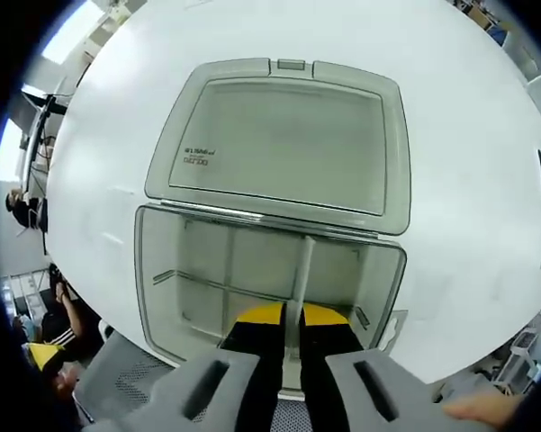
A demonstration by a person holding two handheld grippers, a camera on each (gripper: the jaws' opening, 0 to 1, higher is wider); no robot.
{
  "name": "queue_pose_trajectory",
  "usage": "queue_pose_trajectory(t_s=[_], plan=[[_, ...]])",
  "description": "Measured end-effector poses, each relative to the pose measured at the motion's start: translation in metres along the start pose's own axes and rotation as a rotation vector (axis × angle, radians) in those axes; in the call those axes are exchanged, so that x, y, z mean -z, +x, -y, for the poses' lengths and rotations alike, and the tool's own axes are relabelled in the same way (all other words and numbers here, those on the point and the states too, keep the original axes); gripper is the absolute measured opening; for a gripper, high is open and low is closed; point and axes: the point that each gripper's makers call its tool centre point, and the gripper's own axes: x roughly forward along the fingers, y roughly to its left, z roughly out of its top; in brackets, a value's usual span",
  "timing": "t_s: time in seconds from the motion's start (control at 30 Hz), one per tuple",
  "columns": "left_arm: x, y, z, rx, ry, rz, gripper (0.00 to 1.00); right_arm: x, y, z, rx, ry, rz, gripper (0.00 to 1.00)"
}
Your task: Insert the divider into the dual guide fixture by aligning both edges with the guide slots and pushing it downward to the bottom, including one-sided entry, uneven engagement, binding, and posture correction.
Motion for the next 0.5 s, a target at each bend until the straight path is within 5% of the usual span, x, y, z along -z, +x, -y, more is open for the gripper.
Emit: queue_pose_trajectory(t_s=[0.5], plan=[[0.0045,-0.0065,0.0021,-0.009,0.01,-0.034,0.52,-0.0059,0.0015,-0.0011,-0.059,-0.09,0.017,0.02]])
